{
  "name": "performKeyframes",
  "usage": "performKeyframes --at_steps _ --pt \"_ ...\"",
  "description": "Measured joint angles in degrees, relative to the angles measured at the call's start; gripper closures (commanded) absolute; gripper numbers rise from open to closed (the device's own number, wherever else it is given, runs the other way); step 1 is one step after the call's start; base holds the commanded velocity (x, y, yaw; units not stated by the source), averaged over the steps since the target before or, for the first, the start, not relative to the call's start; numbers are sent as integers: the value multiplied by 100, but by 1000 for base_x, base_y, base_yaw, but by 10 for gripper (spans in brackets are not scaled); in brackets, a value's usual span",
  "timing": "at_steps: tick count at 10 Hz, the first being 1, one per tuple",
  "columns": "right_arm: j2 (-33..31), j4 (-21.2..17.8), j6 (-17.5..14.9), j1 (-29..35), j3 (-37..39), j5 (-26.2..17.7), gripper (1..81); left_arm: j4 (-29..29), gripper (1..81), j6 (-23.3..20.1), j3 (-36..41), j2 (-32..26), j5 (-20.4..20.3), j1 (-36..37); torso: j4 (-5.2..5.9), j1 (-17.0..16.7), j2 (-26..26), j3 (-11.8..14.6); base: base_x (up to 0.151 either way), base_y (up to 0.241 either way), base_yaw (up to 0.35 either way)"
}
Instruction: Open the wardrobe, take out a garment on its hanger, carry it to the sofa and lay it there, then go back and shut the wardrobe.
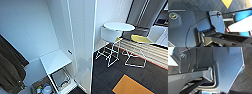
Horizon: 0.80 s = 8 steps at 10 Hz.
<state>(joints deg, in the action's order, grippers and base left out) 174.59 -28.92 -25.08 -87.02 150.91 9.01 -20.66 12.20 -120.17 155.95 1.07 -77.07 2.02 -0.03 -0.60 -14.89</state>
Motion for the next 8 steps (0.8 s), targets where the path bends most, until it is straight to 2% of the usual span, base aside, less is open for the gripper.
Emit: performKeyframes --at_steps 8 --pt "16 -2 0 0 37 0 10 -15 10 2 -606 386 -67 -151 2 0 0 2 0 0 328"
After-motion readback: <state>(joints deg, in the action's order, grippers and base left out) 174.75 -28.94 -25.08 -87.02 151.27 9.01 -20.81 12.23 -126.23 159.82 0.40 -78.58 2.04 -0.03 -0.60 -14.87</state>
